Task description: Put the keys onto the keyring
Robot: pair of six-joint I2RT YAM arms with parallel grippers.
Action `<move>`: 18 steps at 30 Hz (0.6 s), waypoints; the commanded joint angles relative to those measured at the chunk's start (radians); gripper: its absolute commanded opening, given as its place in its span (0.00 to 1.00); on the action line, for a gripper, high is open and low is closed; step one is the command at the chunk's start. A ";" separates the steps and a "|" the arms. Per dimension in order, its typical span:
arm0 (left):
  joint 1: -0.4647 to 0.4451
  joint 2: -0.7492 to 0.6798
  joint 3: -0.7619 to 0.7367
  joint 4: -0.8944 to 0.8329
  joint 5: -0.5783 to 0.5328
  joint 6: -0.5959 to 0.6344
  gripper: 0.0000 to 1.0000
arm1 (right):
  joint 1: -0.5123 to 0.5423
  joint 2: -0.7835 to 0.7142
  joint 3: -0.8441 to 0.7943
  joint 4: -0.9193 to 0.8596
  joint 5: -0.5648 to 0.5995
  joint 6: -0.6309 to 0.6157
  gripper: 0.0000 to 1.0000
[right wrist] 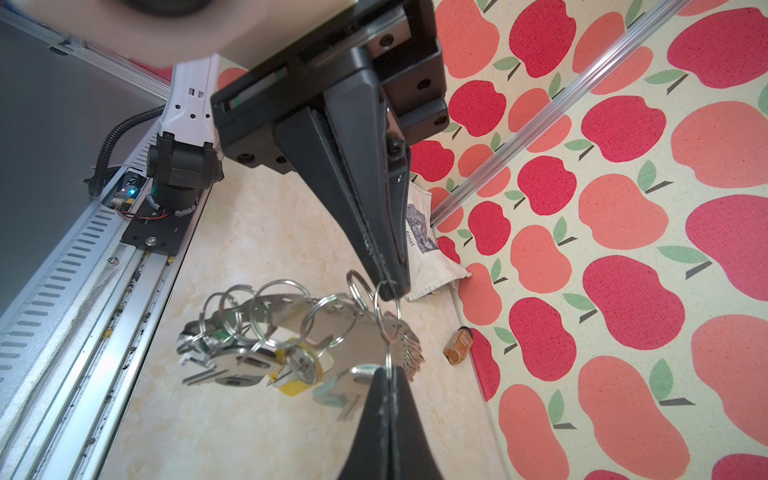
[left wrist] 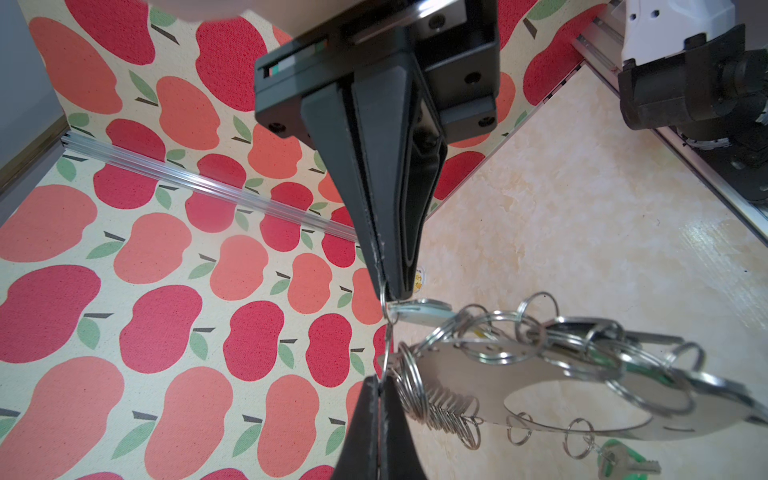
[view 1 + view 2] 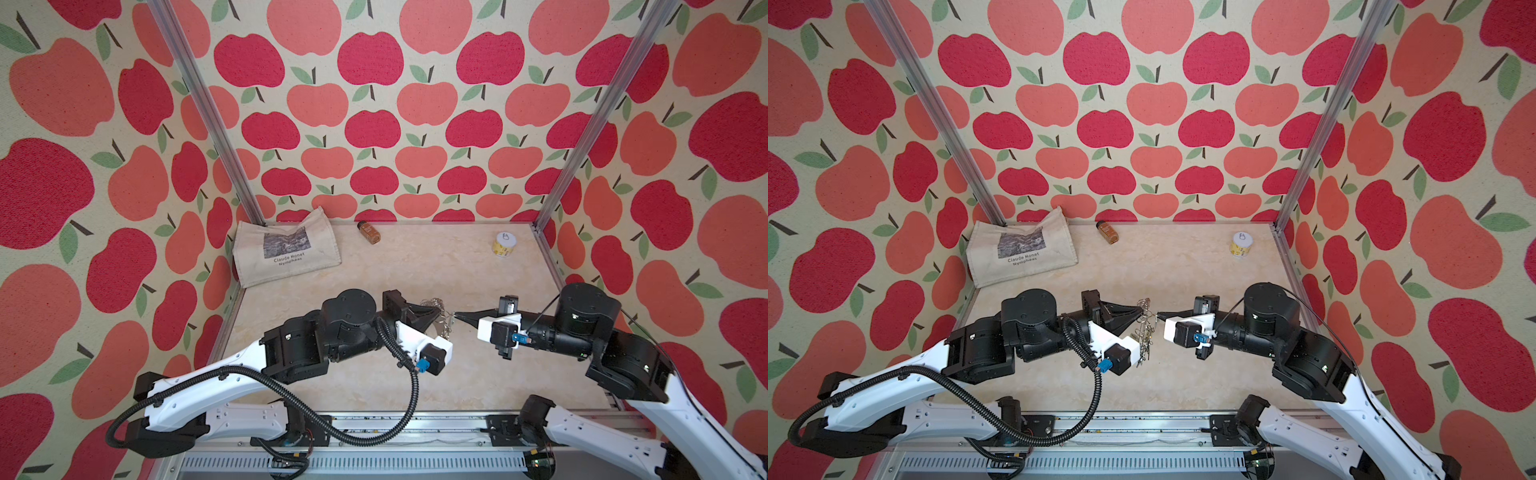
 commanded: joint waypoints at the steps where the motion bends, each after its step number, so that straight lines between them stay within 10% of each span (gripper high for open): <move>1: -0.001 -0.017 0.026 0.028 0.034 -0.016 0.00 | 0.008 0.010 0.023 0.021 -0.031 0.001 0.00; 18: 0.007 -0.005 0.044 0.007 0.070 -0.030 0.00 | 0.008 0.018 0.030 0.026 -0.064 0.008 0.00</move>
